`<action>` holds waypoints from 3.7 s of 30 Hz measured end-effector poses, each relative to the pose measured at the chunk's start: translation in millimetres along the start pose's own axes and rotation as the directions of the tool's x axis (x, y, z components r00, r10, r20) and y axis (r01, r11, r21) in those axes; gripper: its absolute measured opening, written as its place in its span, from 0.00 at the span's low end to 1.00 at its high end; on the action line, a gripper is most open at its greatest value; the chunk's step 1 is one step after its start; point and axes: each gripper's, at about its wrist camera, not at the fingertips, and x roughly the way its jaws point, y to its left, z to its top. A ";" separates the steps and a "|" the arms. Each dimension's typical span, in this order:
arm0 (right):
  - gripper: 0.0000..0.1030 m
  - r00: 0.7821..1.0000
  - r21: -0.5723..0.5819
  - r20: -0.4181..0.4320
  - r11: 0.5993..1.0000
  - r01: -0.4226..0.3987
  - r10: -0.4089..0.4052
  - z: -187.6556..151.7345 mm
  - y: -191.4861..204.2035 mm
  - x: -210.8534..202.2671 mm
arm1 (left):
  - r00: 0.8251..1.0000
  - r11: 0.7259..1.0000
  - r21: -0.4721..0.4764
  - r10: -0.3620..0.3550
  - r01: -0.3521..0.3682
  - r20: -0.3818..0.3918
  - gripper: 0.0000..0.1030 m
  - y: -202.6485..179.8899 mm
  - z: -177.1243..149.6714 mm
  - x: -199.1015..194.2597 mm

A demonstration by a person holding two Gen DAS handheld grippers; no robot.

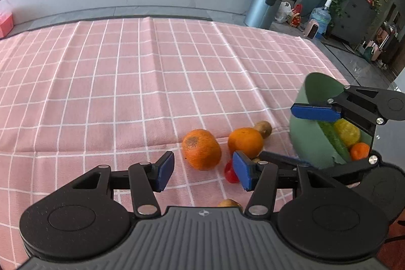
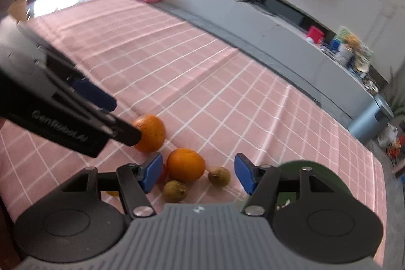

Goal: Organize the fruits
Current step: 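Grasp an orange with the left tool while the right tool grasps another orange, then carry both oranges into the green colander and open both tools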

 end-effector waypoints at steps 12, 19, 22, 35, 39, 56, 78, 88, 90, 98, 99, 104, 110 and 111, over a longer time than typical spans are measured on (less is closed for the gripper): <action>0.51 0.992 -0.045 -0.115 0.997 -0.067 0.061 11.1 2.8 36.9 | 0.999 0.999 -0.045 -0.026 0.025 -0.020 0.58 6.2 1.6 23.5; 0.51 0.987 0.011 -0.135 0.996 -0.088 0.089 16.6 -2.8 46.2 | 0.999 0.995 -0.095 -0.046 0.043 -0.023 0.47 11.3 4.5 29.3; 0.51 0.982 0.055 -0.147 0.992 -0.110 0.117 19.1 -9.1 50.1 | 0.998 0.993 -0.102 -0.058 0.055 -0.022 0.42 12.6 4.1 30.6; 0.52 0.965 0.108 -0.202 0.983 -0.148 0.167 25.6 -18.0 57.3 | 1.000 0.983 -0.182 -0.025 0.025 0.004 0.41 25.0 4.0 20.1; 0.52 0.952 0.141 -0.229 0.975 -0.173 0.202 33.2 -19.2 65.2 | 1.000 0.980 -0.196 -0.018 0.020 0.011 0.41 29.6 3.4 16.1; 0.48 0.922 0.098 -0.322 0.976 -0.193 0.214 45.0 -23.7 72.8 | 1.000 0.975 -0.221 -0.023 0.024 0.008 0.40 34.2 2.6 15.6; 0.37 0.978 0.242 -0.111 0.960 -0.144 0.175 31.0 -30.4 15.0 | 0.996 0.979 -0.206 0.013 0.005 0.086 0.40 16.0 1.9 -19.0; 0.37 0.996 0.375 0.059 0.923 -0.085 0.068 -5.4 -67.8 -75.3 | 0.988 0.987 -0.137 -0.060 0.080 0.145 0.41 -43.3 16.7 -54.8; 0.37 0.997 0.393 0.073 0.918 -0.060 0.034 -14.9 -77.7 -89.7 | 0.986 0.990 -0.106 -0.079 0.095 0.144 0.40 -58.8 19.8 -54.9; 0.37 0.996 0.488 0.068 0.873 0.015 -0.055 -58.7 -117.9 -118.7 | 0.977 0.983 -0.016 -0.182 0.185 0.110 0.40 -107.7 34.1 -41.8; 0.37 0.996 0.501 0.063 0.865 0.027 -0.068 -64.9 -122.9 -120.1 | 0.976 0.981 -0.010 -0.192 0.194 0.102 0.40 -112.3 37.2 -37.4; 0.37 0.995 0.559 0.039 0.827 0.057 -0.094 -92.2 -142.6 -118.7 | 0.975 0.975 0.050 -0.217 0.214 0.052 0.40 -138.4 46.8 -12.9; 0.37 0.997 0.521 0.023 0.852 0.049 -0.072 -101.0 -150.0 -94.9 | 0.988 0.975 0.159 -0.149 0.153 -0.035 0.40 -155.2 45.2 23.3; 0.37 0.997 0.502 0.020 0.863 0.055 -0.075 -100.3 -149.8 -91.1 | 0.989 0.973 0.178 -0.140 0.146 -0.045 0.40 -155.9 45.0 26.9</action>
